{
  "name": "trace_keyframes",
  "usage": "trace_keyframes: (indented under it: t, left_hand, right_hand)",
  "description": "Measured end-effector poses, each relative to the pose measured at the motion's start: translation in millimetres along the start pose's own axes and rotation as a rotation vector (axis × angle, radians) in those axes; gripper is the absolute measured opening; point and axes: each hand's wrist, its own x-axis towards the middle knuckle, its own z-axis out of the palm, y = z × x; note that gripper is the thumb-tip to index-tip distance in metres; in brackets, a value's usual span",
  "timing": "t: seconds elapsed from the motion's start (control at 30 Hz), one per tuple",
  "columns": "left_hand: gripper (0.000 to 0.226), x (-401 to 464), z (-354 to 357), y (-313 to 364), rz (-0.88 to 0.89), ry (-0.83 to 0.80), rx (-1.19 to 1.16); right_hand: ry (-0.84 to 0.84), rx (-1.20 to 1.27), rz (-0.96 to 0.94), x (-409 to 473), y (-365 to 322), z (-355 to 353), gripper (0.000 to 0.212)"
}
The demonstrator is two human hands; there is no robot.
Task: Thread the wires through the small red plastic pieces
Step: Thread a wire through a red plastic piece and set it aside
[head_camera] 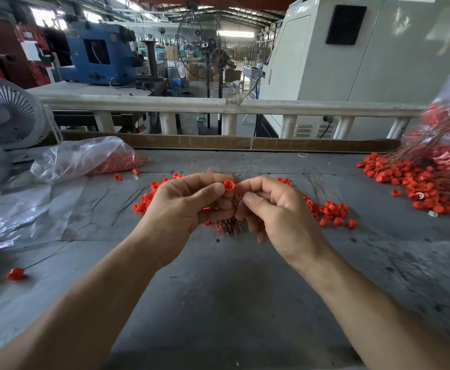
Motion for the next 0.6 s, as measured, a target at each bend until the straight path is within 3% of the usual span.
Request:
trace_keyframes:
  t: [0.47, 0.53, 0.6]
  left_hand:
    - [0.021, 1.9, -0.6, -0.5, -0.035, 0.006, -0.044]
    - [0.022, 2.3, -0.4, -0.7, -0.036, 0.019, -0.059]
    - [0.022, 2.1, -0.3, -0.4, -0.033, 0.031, -0.058]
  right_hand:
    - [-0.106, 0.009, 0.128, 0.8, -3.9, 3.1, 0.011]
    - [-0.099, -0.067, 0.135, 3.2, -4.3, -2.9, 0.01]
    - [0.028, -0.28, 0.107, 9.2, -0.5, -15.0, 0.01]
